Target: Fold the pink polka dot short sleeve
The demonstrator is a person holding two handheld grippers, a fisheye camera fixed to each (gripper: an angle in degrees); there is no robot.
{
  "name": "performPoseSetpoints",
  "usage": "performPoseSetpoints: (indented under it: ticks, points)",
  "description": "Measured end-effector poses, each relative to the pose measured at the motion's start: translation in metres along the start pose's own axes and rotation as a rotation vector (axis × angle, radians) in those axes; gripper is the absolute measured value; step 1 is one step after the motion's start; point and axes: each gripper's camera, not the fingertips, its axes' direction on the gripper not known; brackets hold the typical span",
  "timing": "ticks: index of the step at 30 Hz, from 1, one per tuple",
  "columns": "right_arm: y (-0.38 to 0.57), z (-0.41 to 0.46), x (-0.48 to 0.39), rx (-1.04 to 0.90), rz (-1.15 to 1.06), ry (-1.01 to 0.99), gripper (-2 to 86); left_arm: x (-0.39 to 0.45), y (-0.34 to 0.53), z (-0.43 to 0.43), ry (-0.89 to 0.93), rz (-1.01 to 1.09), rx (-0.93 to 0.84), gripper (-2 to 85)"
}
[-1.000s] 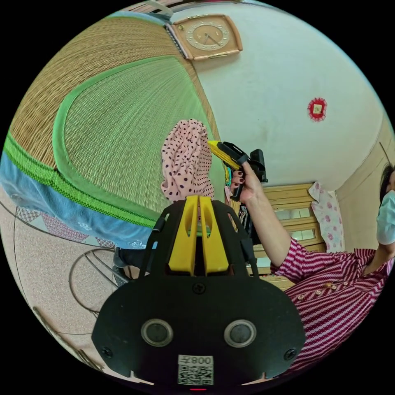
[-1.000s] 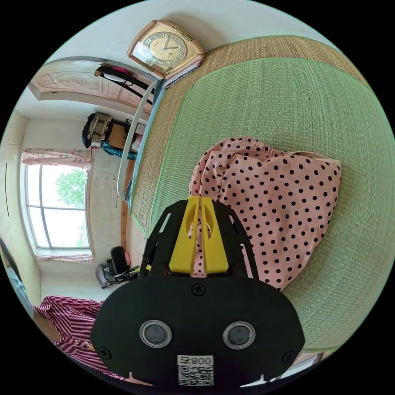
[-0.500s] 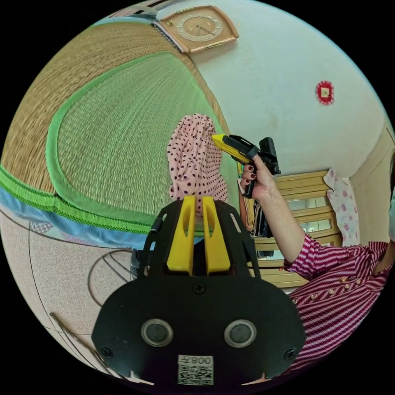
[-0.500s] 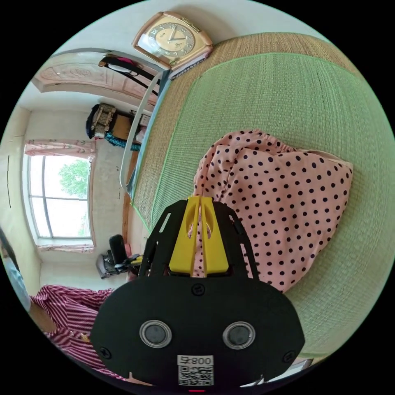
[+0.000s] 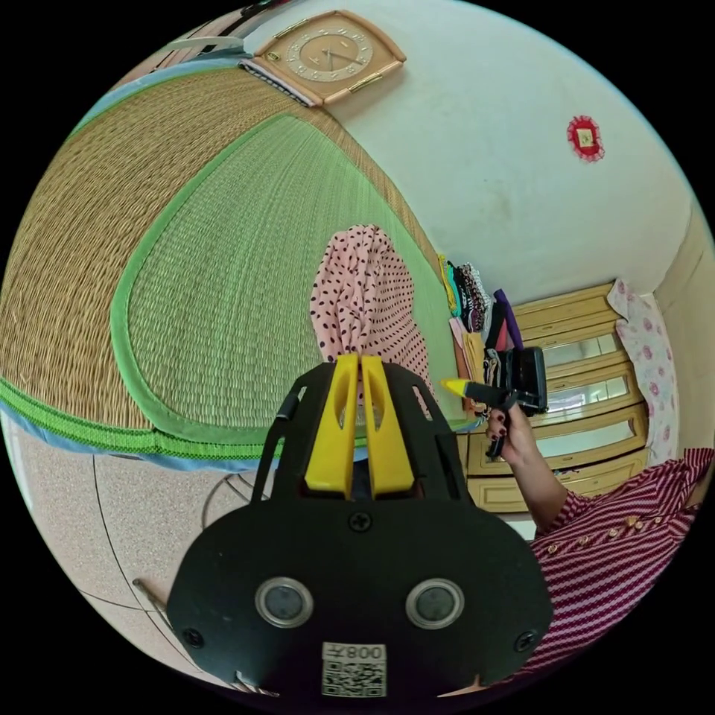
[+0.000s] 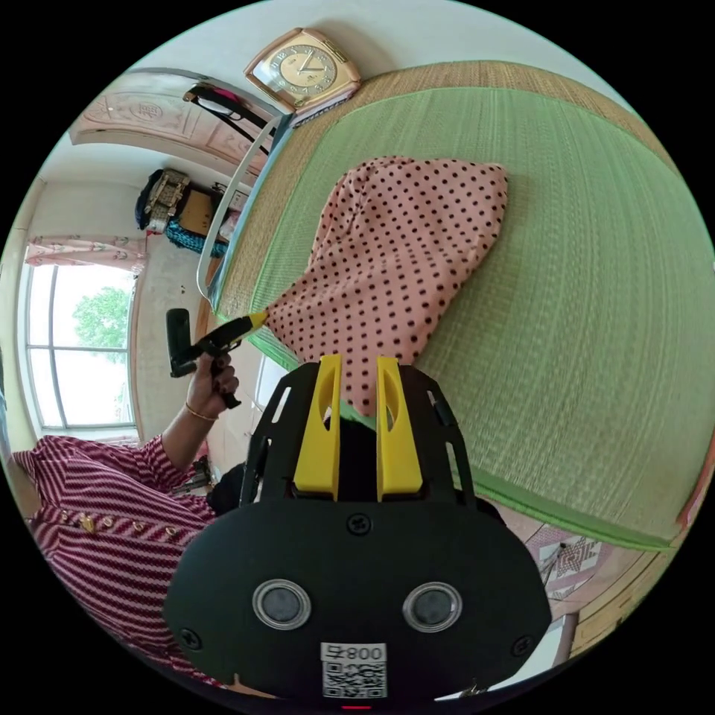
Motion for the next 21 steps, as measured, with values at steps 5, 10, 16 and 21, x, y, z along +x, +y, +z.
performPoseSetpoints:
  ticks: [5, 10, 16, 21]
  points:
    - [0.055, 0.004, -0.004, -0.045, 0.039, 0.051, 9.6, 0.004, -0.006, 0.007, 0.015, -0.014, 0.003, 0.5]
    - [0.06, 0.006, -0.02, 0.003, 0.017, 0.099, 9.3, 0.014, -0.015, 0.015, 0.016, 0.001, 0.0, 0.4]
    - [0.062, 0.004, -0.04, 0.027, -0.034, 0.102, 3.5, 0.021, -0.029, 0.014, 0.011, 0.01, 0.018, 0.4]
    - [0.075, 0.0, -0.065, 0.021, -0.085, 0.163, 1.4, 0.017, -0.034, 0.03, -0.091, 0.01, -0.045, 0.6]
